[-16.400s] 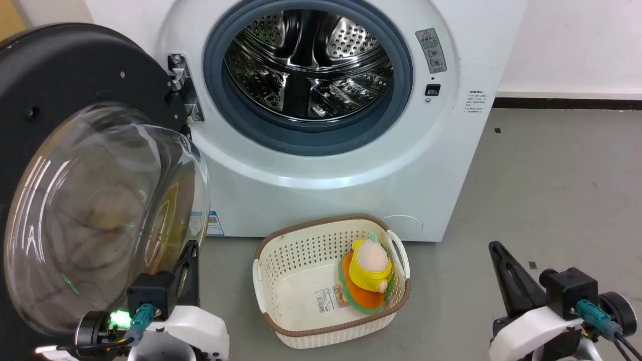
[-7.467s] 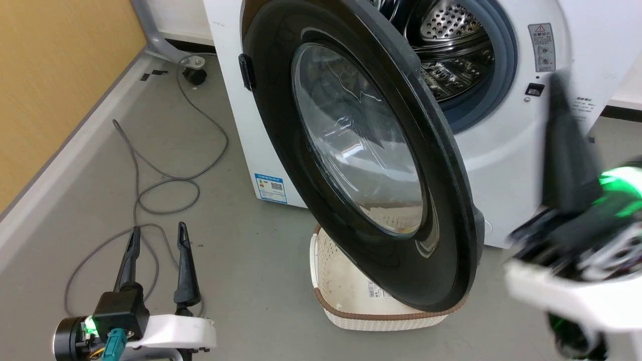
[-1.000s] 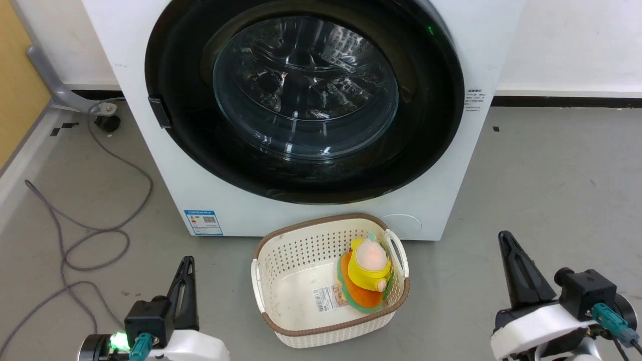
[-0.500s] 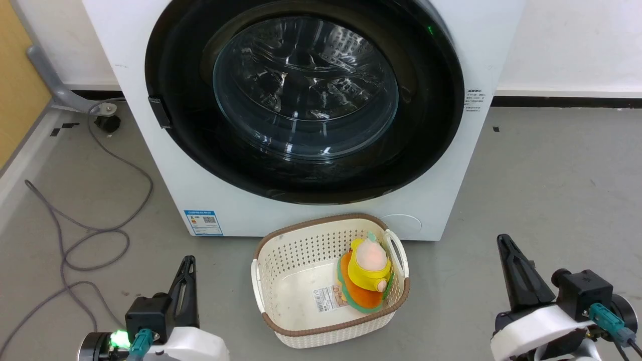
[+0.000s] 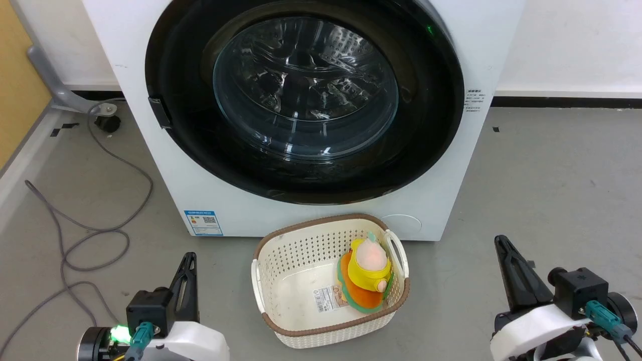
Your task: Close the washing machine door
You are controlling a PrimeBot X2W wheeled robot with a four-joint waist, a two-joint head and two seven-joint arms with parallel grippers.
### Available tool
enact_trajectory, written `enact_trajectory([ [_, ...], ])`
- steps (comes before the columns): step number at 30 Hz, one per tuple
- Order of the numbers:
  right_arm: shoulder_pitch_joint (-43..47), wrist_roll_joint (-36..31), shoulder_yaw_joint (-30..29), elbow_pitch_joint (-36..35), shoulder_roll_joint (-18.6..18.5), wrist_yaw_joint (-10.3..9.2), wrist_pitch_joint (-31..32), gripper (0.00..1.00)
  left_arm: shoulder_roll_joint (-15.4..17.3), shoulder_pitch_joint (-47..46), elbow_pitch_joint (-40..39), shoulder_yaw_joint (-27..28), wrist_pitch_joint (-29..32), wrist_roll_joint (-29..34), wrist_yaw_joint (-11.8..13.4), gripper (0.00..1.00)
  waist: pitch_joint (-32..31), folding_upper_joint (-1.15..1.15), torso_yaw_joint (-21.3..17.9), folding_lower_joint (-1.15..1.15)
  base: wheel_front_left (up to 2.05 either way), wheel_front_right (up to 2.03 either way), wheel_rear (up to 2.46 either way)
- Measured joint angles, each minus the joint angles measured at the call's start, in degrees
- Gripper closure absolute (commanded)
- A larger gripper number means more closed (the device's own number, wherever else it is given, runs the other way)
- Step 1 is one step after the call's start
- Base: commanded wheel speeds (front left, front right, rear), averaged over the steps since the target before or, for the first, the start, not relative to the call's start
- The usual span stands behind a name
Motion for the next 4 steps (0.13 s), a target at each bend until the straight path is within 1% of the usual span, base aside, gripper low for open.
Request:
enact_trajectory([
  [4,0.0,-0.4,0.0,-0.2,0.0,0.0,0.4,1.0,0.0,-0.1,-0.1,0.0,0.6,0.1,-0.1,1.0,0.0,0.0,0.0,0.0,0.0,0.0,0.0],
])
